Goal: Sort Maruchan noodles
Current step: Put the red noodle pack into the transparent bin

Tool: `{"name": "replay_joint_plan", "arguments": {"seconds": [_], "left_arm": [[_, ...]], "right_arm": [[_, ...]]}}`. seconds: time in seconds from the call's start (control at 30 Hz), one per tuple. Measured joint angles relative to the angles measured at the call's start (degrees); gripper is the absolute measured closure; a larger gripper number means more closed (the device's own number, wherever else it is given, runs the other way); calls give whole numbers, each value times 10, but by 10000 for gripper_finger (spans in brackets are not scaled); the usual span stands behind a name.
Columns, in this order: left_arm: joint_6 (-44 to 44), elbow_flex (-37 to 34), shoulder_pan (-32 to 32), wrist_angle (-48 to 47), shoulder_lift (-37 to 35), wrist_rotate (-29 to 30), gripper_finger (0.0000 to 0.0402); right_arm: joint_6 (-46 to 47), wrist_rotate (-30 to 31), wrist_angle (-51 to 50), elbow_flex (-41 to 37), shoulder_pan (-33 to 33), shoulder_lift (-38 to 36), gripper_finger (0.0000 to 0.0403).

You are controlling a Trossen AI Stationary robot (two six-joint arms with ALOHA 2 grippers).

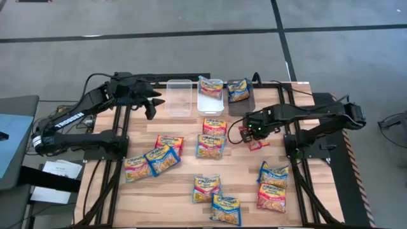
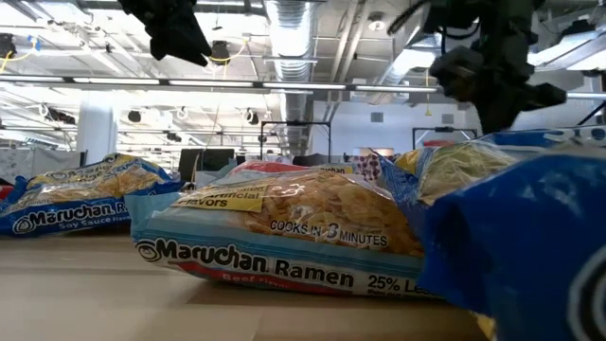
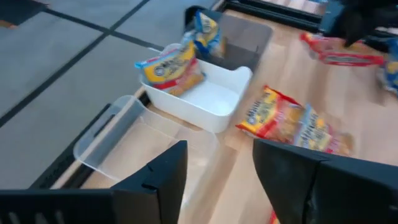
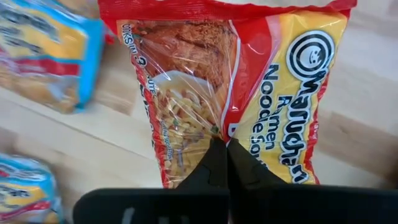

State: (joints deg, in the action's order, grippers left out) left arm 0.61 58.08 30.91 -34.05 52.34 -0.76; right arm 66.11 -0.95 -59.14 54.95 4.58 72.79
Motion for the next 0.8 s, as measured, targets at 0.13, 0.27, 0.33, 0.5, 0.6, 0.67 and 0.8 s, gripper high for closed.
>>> {"name": "replay_joint_plan", "arguments": {"seconds": [0.13, 0.27, 0.33, 0.5, 0.6, 0.67, 0.8], "left_arm": [[-30, 0, 4, 45, 25, 36, 207], [-119, 0, 23, 99, 52, -21, 203], [-175, 0, 34, 124, 68, -66, 203], [-305, 0, 45, 175, 111, -131, 203], [-354, 0, 46, 205, 136, -159, 203], [-385, 0, 46, 226, 151, -185, 203], [-426, 0, 46, 265, 180, -217, 203]], "right_arm": [[-33, 22, 32, 24, -5, 0, 403], [-93, 43, 76, 44, -5, 0, 403], [-129, 54, 96, 53, -1, 0, 403], [-228, 79, 128, 72, 12, 0, 403], [-285, 88, 147, 80, 22, 0, 403], [-316, 89, 161, 83, 31, 0, 403], [-378, 89, 189, 84, 47, 0, 403]]}}
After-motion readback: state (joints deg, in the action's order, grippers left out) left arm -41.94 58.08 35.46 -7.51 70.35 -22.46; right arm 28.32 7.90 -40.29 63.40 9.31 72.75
